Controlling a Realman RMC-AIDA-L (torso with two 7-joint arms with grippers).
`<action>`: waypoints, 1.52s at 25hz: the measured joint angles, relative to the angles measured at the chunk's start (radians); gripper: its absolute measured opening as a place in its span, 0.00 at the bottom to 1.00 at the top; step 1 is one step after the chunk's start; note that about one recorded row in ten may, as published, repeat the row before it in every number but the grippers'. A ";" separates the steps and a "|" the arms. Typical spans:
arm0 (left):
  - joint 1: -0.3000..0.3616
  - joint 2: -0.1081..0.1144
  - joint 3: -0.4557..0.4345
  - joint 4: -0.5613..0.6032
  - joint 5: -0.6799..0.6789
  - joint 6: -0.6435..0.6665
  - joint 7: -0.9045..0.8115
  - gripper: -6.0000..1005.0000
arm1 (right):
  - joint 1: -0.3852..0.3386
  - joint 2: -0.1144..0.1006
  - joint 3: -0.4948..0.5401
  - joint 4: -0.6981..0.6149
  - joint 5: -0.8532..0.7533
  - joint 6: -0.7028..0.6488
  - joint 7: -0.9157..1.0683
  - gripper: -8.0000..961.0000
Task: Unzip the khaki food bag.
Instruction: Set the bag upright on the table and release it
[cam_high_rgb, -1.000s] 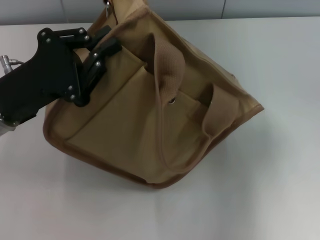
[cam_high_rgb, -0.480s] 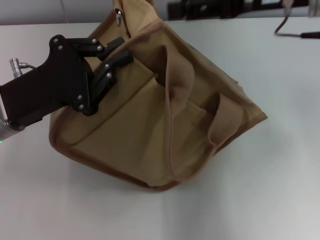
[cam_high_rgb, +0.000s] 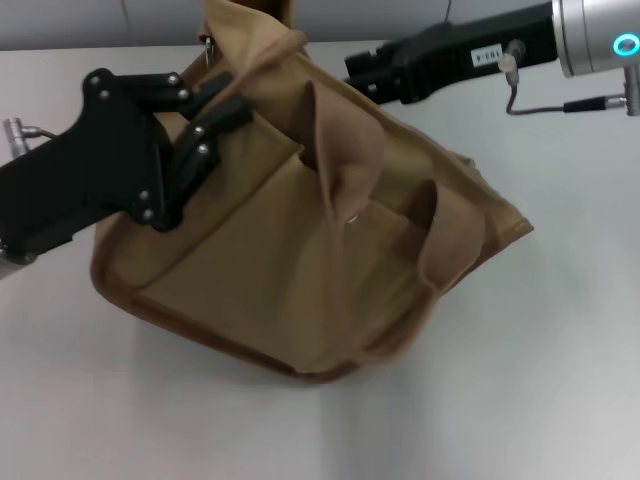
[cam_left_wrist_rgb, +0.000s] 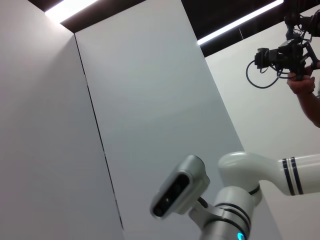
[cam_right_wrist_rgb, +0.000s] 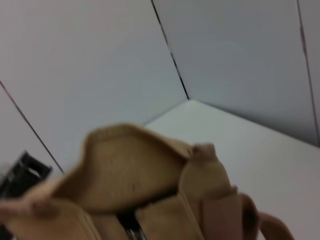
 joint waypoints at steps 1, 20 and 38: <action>0.004 0.001 0.000 0.007 -0.008 0.001 -0.001 0.09 | -0.002 0.000 0.002 -0.002 -0.010 -0.010 0.003 0.81; 0.033 0.004 0.050 0.084 -0.019 0.004 -0.016 0.09 | -0.164 0.008 0.053 0.011 0.425 -0.032 -0.366 0.81; 0.039 0.007 0.068 0.111 -0.015 -0.003 -0.009 0.09 | -0.218 0.011 -0.260 0.202 0.687 0.226 -1.086 0.81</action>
